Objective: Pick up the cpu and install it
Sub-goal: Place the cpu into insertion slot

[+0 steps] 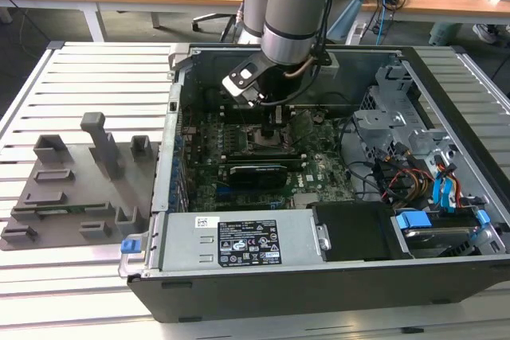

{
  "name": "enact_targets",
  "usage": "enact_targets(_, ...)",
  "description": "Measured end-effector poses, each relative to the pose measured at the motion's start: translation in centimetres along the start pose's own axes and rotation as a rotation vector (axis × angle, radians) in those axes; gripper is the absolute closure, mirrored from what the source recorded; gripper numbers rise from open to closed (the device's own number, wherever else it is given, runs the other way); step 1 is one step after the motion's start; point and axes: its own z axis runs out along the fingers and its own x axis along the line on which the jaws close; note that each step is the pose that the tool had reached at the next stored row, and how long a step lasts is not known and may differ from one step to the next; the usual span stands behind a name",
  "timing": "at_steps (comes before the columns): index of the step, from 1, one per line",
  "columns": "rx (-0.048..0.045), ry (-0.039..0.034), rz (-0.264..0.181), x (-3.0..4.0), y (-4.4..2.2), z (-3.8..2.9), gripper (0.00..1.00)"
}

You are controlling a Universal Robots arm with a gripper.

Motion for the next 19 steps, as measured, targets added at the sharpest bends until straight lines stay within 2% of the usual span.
enact_targets(1, 0.0000, -0.0005, -0.006, 0.00, -0.03, 0.02, 0.89)
enact_targets(3, -0.0003, -0.0037, -0.052, 0.00, -0.08, 0.04, 0.89)
enact_targets(15, 0.0000, -0.0042, -0.054, -0.01, -0.14, 0.60, 0.89)
enact_targets(19, 0.0015, -0.0043, -0.054, -0.02, 0.50, 0.63, 0.89)
